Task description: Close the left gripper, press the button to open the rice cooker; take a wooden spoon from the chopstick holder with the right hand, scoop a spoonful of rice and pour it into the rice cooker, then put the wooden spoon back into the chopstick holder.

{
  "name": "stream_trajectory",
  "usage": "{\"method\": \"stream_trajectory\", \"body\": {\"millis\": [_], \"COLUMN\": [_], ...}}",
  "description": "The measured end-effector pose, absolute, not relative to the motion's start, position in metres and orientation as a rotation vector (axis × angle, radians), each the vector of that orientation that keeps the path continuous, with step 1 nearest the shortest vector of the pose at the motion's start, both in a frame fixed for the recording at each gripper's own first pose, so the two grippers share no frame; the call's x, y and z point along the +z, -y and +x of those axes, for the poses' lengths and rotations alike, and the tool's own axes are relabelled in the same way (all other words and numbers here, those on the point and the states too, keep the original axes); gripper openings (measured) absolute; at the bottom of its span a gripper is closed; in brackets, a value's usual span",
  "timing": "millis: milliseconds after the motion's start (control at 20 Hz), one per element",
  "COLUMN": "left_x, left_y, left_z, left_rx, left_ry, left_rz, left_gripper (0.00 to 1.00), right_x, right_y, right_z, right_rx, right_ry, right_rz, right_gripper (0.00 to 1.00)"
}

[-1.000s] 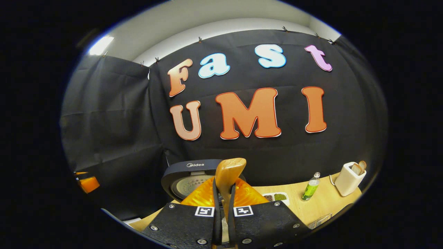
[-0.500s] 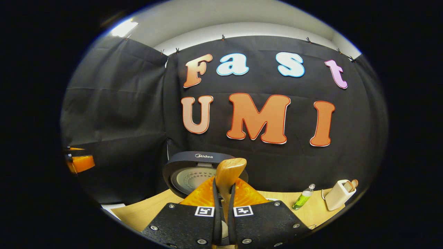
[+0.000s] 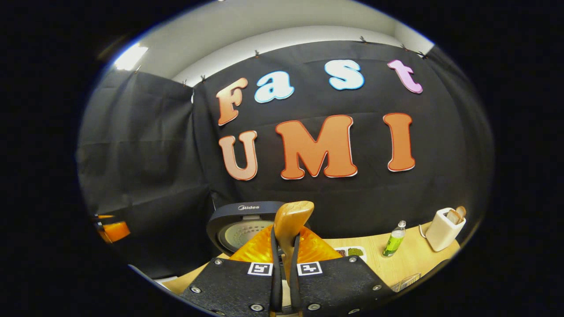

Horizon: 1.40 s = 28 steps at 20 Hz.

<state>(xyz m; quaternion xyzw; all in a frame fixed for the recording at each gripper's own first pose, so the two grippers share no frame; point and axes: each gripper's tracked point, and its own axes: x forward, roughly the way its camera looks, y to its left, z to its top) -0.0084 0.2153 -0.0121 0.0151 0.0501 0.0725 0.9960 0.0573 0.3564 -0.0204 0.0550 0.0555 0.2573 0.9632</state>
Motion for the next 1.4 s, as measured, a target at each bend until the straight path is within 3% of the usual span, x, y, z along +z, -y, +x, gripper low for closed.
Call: {"method": "stream_trajectory", "body": {"millis": [700,1300,1350,1400], "left_x": [-0.001,0.01,0.009,0.008], "left_y": [-0.174,-0.131,-0.13,-0.128], "left_z": [0.014,0.011,0.008,0.005], "left_rx": [0.093,0.112,0.118,0.126], "left_ry": [-0.06,-0.066,-0.069,-0.074], "left_rz": [0.021,0.044,0.043,0.042], "left_gripper": [0.99,0.98,0.97,0.98], "right_x": [-0.018,-0.128,-0.141,-0.153], "right_y": [-0.136,-0.049,-0.044,-0.04], "right_z": [0.079,0.094,0.098,0.101], "right_rx": [0.133,0.004,-0.002,-0.004], "right_ry": [-0.093,-0.245,-0.265,-0.283], "right_rz": [0.216,0.216,0.215,0.217], "right_gripper": [0.06,0.06,0.11,0.07]}}
